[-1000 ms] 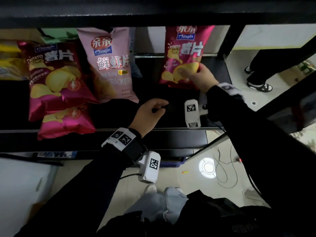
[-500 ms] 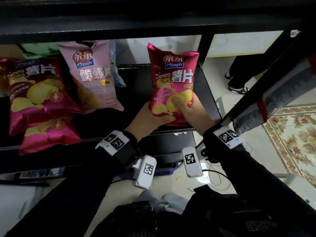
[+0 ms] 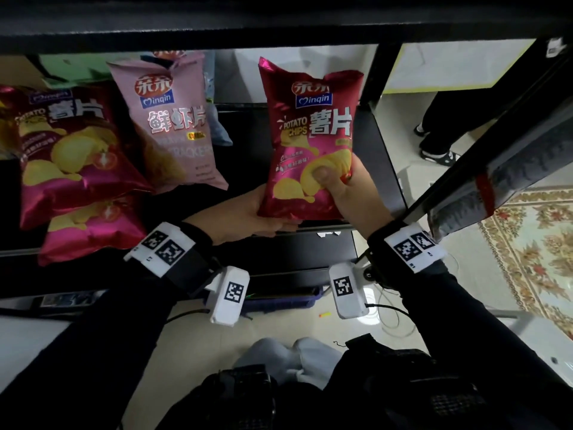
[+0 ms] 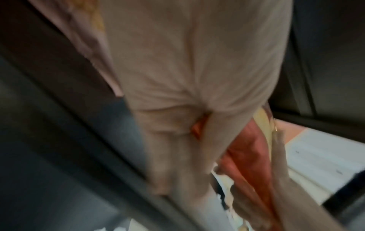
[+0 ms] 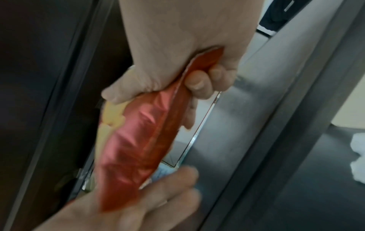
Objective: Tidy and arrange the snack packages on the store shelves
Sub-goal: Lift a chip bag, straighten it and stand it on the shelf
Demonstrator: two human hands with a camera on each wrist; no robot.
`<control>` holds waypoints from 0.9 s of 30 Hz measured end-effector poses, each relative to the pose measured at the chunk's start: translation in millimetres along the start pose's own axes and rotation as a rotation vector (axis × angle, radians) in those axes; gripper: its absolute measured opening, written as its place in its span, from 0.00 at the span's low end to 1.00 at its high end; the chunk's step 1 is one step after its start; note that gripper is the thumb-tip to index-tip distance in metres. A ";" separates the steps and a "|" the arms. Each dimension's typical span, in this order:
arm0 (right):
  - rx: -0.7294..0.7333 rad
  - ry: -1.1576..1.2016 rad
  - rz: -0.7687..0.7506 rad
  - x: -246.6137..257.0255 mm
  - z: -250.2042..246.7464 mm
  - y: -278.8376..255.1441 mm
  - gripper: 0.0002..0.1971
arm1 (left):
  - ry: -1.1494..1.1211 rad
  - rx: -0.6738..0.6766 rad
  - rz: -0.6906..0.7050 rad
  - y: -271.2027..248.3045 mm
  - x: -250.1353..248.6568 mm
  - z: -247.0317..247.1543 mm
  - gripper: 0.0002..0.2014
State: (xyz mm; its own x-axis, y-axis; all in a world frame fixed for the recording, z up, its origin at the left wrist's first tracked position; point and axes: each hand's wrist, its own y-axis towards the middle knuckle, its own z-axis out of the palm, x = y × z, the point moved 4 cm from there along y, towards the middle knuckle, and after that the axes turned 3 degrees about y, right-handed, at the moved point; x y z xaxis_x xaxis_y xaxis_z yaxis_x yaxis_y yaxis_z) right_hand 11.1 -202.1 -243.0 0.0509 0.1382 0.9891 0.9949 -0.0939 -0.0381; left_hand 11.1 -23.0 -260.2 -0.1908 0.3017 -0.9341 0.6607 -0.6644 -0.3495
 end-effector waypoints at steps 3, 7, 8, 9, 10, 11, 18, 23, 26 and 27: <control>0.036 -0.066 -0.029 -0.2 1.5 -2.0 0.26 | -0.034 -0.079 0.082 -2.6 -9.0 -7.2 0.41; 0.179 0.031 0.019 -0.7 14.6 -2.9 0.25 | -0.102 -0.384 0.165 5.3 -17.9 -10.5 0.28; 0.188 0.100 0.031 0.3 15.9 -3.3 0.20 | -0.105 -0.418 0.180 7.2 -19.1 -7.7 0.26; 0.175 0.157 0.041 1.3 15.4 -3.5 0.16 | -0.105 -0.431 0.187 8.6 -19.5 -4.4 0.26; 0.152 0.203 0.049 1.9 13.7 -4.1 0.13 | -0.102 -0.428 0.188 9.7 -19.2 -1.6 0.28; 0.127 0.234 0.052 1.7 11.3 -5.1 0.12 | -0.097 -0.415 0.184 10.8 -18.5 0.7 0.30; 0.311 0.278 0.051 3.3 12.5 -12.4 0.22 | -0.252 -0.399 0.207 5.8 -22.3 -0.9 0.28; 0.264 0.486 0.081 9.5 13.1 -6.3 0.26 | -0.320 -0.485 0.231 7.5 -23.7 -1.9 0.21; 0.187 0.511 0.031 15.9 9.9 -2.1 0.21 | -0.320 -0.428 0.226 8.5 -27.6 1.5 0.35; 0.166 0.509 0.025 15.8 8.9 -1.6 0.19 | -0.318 -0.402 0.224 8.7 -30.4 1.1 0.38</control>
State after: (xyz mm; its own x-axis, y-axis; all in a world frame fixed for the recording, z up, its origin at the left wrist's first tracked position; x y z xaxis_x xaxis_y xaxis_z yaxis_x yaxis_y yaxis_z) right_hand 11.0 -191.0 -228.7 0.0674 -0.3620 0.9298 0.9964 0.0724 -0.0441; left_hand 21.8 -38.7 -234.9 -0.1825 -0.0795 -0.9800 0.9231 -0.3569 -0.1430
